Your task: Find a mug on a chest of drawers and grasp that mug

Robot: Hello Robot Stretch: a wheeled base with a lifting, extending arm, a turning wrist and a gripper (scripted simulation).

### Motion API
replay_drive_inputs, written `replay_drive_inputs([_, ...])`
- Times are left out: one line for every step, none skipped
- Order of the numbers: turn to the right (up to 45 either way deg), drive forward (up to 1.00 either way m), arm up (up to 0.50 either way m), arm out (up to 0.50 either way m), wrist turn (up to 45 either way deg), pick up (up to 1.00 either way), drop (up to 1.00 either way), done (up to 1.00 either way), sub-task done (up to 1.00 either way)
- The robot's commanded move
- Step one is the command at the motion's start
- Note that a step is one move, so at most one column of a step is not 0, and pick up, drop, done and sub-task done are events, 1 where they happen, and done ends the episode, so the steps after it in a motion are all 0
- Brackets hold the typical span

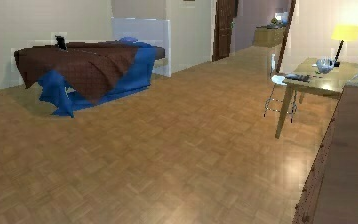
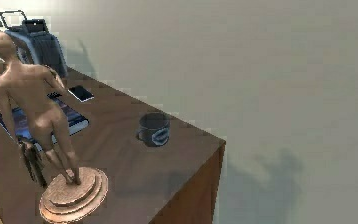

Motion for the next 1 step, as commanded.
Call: replay_drive_inputs([0.0, 0.0, 0.38, 0.0, 0.0, 0.0, 0.0, 0.0, 0.0])
